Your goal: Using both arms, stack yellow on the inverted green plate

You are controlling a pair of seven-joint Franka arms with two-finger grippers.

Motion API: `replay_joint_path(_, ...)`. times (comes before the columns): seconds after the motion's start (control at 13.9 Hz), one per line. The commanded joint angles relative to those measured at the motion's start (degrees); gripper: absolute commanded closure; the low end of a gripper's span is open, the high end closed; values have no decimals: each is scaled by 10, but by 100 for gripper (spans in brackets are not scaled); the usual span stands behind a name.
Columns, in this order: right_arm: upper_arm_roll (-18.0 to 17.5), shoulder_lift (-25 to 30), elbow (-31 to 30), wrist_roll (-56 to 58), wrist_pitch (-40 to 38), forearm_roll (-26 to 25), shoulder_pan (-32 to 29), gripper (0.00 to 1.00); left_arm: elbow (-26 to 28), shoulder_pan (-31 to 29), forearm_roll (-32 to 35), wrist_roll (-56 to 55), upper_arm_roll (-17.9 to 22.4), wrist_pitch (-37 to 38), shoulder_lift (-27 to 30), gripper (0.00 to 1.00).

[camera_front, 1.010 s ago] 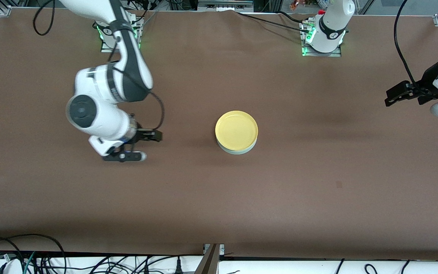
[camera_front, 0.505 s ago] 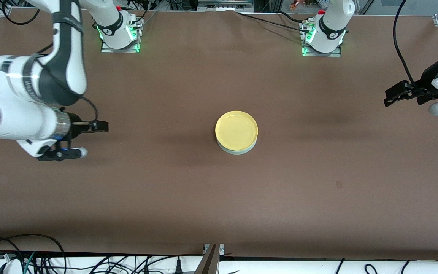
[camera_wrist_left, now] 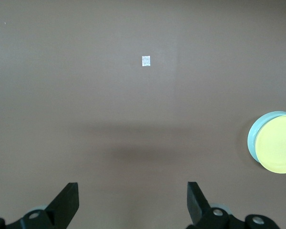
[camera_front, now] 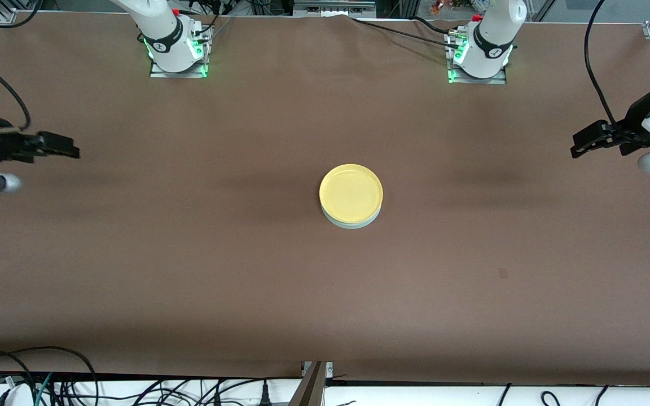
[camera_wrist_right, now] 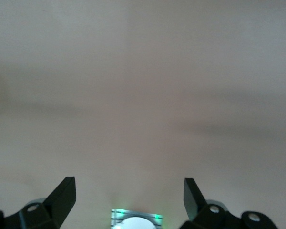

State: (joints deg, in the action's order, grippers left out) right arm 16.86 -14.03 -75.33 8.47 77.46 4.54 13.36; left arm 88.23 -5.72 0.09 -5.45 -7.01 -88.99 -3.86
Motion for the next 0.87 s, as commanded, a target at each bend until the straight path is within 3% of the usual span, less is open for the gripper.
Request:
replay_joint_path(0.0, -44, 67, -28, -2, 3, -30, -41, 0, -19, -1, -14, 9, -2, 13, -8, 0)
replay_joint_path(0.22, -65, 109, -60, -3, 2, -33, -69, 0, -20, -3, -14, 9, -2, 13, -8, 0)
replay_joint_path(0.43, -111, 150, -108, -57, -6, -33, -106, 0, -19, -1, -14, 9, -2, 13, -8, 0)
replay_joint_path(0.79, -104, 129, -88, -75, -21, -31, -108, 0, -19, -3, -14, 9, -2, 13, -8, 0)
